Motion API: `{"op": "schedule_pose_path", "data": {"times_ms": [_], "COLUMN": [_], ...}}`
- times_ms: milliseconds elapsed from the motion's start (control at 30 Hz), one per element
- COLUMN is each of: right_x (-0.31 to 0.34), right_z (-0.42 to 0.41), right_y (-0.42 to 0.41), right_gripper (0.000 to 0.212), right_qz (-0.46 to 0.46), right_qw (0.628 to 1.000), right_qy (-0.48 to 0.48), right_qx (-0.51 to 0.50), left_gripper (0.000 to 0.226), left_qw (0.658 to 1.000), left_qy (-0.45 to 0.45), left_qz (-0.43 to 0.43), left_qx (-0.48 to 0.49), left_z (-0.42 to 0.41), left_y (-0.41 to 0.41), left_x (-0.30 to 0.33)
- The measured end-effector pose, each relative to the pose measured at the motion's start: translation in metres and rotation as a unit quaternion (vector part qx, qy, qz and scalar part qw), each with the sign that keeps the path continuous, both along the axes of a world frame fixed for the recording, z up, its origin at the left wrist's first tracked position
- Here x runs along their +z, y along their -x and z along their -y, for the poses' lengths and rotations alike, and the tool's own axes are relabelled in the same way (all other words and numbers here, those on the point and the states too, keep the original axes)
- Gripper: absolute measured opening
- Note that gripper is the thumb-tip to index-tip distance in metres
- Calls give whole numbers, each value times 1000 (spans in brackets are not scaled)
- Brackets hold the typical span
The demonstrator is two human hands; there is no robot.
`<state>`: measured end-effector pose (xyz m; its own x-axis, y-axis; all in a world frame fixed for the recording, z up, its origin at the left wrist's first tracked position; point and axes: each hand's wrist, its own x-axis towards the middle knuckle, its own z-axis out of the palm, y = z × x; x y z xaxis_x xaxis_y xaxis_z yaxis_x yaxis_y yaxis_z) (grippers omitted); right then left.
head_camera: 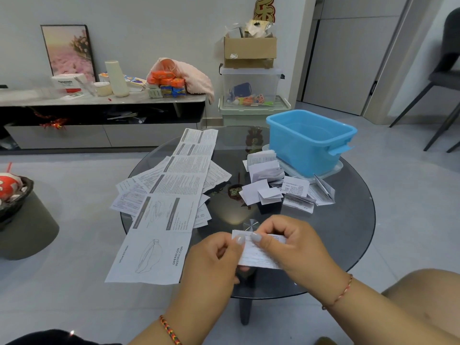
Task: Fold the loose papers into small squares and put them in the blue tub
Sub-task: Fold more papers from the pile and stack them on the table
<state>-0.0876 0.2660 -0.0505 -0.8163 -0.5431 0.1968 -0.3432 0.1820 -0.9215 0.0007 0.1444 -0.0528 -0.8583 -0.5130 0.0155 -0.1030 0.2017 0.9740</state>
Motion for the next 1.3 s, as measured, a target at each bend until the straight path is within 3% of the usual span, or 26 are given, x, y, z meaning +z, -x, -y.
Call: {"op": "schedule_pose_path", "data": {"times_ms": [233, 333, 400, 433, 567, 700, 833, 900, 967, 1033, 1133, 1300], "right_x": [8, 12, 9, 6, 5, 1, -5, -3, -5, -15, -27, -34], "right_z": [-1, -3, -2, -3, -6, -9, -23, -35, -44, -45, -38, -27], "right_y": [3, 2, -1, -1, -1, -8, -4, 1, 6, 10, 11, 10], "right_gripper": [25, 25, 24, 24, 26, 25, 21, 35, 50, 41, 15, 39], "right_qz": [42, 56, 60, 73, 197, 243, 117, 37, -86, -174, -162, -179], "right_qw": [996, 995, 998, 996, 969, 965, 983, 987, 961, 939, 960, 957], "right_qy": [-41, -52, -33, -19, 41, -16, -131, -153, -240, -269, -221, -227], "right_qx": [66, 56, -12, -52, -141, -99, -50, 29, 111, 128, 64, -15], "left_gripper": [30, 19, 13, 19, 29, 15, 12, 11, 14, 14, 7, 24], "left_qw": [985, 989, 991, 986, 902, 868, 858, 869, 886, 900, 908, 916], "left_qy": [170, 137, 100, 126, 411, 467, 483, 466, 439, 420, 411, 400], "left_qz": [-23, -55, -76, -93, -126, -152, -150, -143, -127, -105, -74, -17], "left_qx": [-15, 15, 53, 62, -34, -75, -87, -90, -73, -49, -26, 9], "left_z": [8, 7, 7, 8, 11, 11, 17, 16, 14, 12, 8, 4], "left_y": [2, 4, 4, 2, -5, 0, 1, 1, 0, 0, 2, 4], "left_x": [-5, 1, 2, 0, -20, -42, -53, -56, -55, -54, -54, -54]}}
